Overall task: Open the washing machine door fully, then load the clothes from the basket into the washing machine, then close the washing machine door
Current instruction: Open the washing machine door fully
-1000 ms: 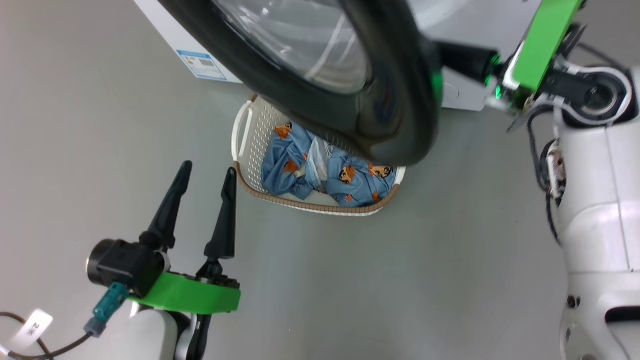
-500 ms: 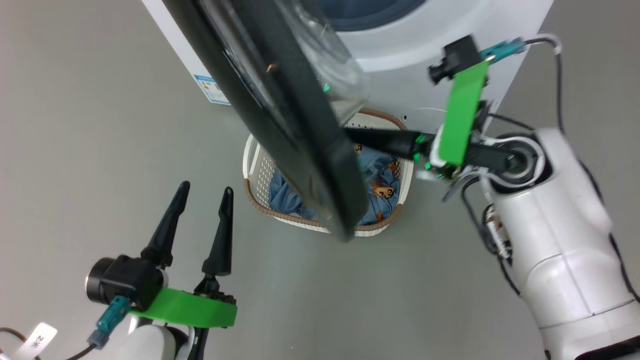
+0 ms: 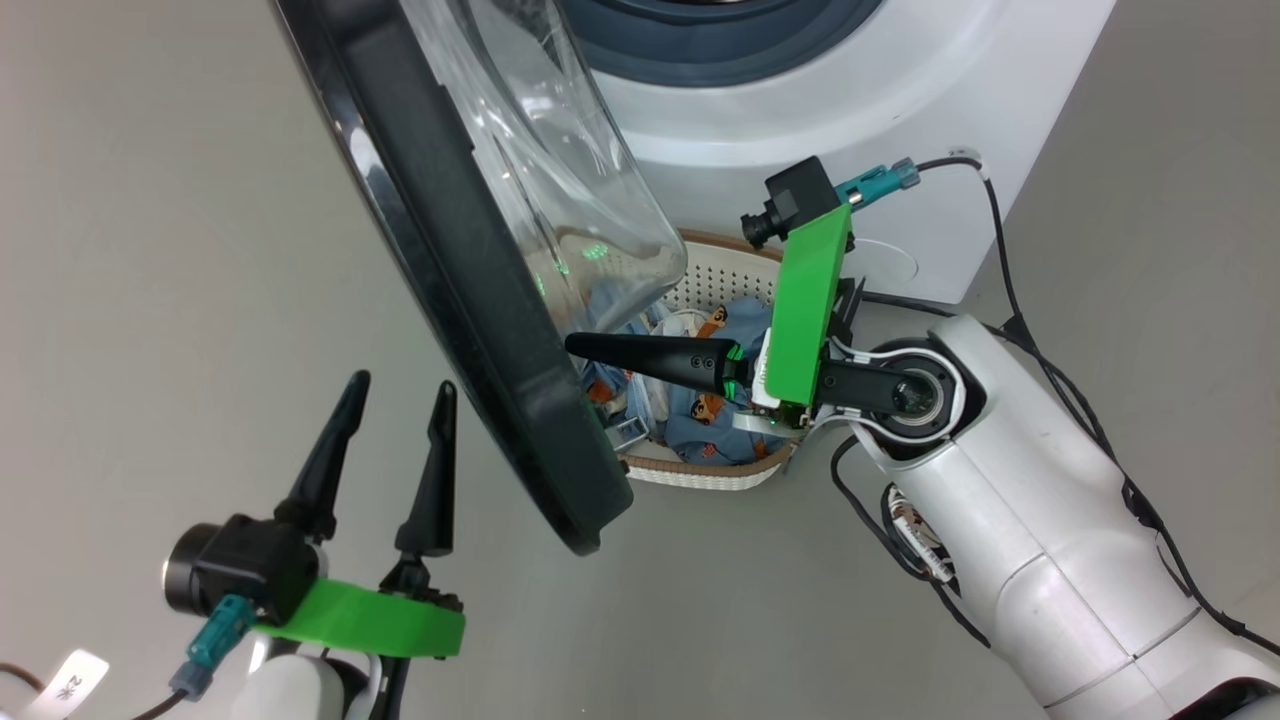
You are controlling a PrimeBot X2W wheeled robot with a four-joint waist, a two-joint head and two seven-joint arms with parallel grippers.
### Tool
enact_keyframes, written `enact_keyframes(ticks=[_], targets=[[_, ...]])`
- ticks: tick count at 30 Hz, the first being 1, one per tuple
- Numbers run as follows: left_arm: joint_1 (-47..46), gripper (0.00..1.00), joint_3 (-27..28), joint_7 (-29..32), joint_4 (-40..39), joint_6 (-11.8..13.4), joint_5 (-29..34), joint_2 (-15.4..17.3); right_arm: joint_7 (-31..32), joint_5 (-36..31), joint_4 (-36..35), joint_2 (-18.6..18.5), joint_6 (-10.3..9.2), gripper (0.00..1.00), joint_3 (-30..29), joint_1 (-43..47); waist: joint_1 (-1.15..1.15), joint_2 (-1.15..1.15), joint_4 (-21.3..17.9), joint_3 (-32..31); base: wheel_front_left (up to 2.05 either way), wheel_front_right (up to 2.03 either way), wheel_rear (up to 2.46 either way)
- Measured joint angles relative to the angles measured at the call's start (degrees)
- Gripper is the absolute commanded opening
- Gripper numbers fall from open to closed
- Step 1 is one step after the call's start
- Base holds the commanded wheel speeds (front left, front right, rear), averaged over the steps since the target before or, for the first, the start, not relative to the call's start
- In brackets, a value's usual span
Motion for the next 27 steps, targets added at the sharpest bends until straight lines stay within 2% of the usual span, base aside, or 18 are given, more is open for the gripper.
enact_keyframes(ticks=[9, 27], targets=[[1.87, 1.0, 3.08, 0.0, 0.31, -0.01, 0.8, 0.0, -4.99, 1.67, -0.25, 0.25, 0.0, 0.0, -0.51, 0.75, 0.0, 0.0, -2.09, -1.22, 0.0, 0.0, 0.0], [7.9, 1.0, 12.82, 0.0, 1.11, -0.88, 3.71, 0.03, -11.03, 2.93, -7.44, -1.11, 0.0, 0.0, -5.15, 14.21, 0.0, 0.0, -10.66, -7.4, 0.0, 0.0, 0.0]])
